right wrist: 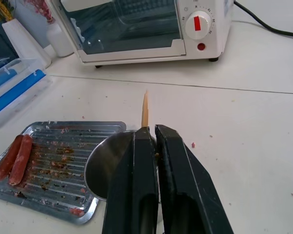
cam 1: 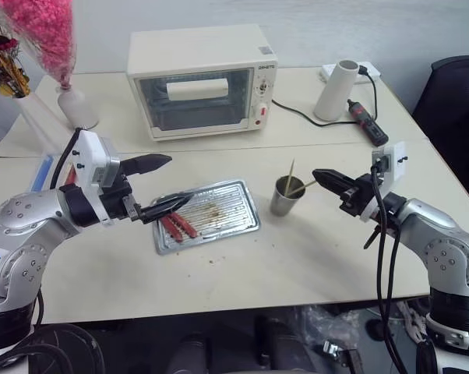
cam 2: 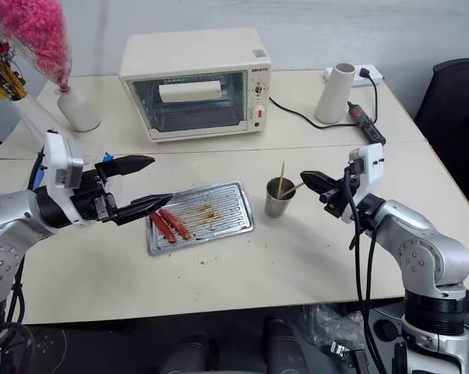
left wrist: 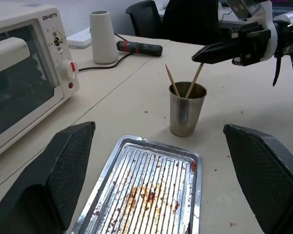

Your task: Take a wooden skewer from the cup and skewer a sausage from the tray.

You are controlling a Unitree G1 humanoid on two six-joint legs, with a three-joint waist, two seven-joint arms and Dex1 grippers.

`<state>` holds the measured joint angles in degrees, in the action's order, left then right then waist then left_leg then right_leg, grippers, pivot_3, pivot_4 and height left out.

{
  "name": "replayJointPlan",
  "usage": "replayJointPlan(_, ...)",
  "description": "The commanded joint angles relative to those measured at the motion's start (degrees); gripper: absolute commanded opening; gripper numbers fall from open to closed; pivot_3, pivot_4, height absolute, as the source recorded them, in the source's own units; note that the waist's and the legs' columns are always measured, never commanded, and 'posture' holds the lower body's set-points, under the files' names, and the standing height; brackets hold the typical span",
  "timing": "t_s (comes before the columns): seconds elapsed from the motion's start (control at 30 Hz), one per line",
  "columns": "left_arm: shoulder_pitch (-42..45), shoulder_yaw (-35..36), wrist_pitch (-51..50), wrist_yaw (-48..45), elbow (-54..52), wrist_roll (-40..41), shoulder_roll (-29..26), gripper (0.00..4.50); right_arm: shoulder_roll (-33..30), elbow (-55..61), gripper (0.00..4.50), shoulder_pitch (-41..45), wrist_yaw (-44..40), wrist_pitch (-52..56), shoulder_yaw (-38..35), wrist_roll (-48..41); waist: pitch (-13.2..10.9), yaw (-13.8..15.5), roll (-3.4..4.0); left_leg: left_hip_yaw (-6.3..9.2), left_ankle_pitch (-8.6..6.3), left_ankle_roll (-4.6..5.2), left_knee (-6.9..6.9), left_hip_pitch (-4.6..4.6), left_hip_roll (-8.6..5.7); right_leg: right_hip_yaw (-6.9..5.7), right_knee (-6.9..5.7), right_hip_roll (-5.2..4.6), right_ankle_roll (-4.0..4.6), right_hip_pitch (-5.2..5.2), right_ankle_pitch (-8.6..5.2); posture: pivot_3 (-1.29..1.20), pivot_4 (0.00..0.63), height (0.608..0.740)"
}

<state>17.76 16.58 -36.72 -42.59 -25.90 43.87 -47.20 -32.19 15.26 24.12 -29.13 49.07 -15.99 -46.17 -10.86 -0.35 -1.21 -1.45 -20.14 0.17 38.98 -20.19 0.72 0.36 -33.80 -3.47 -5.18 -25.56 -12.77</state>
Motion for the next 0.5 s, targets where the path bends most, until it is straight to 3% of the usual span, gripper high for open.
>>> replayJointPlan(0.03,1.03,-0.10,1.29,-0.46,0.01,-0.70,0.15,4.50,-1.90,2.45,0.06,2.05,-1.02,1.01,-0.94,-2.12,0.00,0.06,0.00,0.01,0.00,0.00,0.00,0.00,0.00,-0.01,0.00,0.00,0.00,0.00,0.00,0.00,0.150,0.740)
replayJointPlan(0.37,0.94,-2.63,2.91,-2.19,-0.29,-1.80,1.92,4.50,-14.43,-0.22,0.06,14.34,-5.81,11.69,-5.66,-12.87,-0.14,0.12,0.23,0.02,-0.02,0.04,-0.01,-0.08,-0.01,-0.02,0.11,-0.04,0.00,-0.03,0.00,0.00,0.150,0.740)
replayJointPlan(0.5,1.12,-3.90,3.10,-2.20,-1.36,-1.19,3.32,4.50,-13.23,-6.08,0.06,22.17,-2.27,19.43,-7.16,-23.80,-0.15,0.03,0.24,0.05,-0.03,0.04,-0.04,-0.08,0.10,-0.02,0.14,-0.02,0.01,-0.03,-0.01,0.00,0.150,0.740)
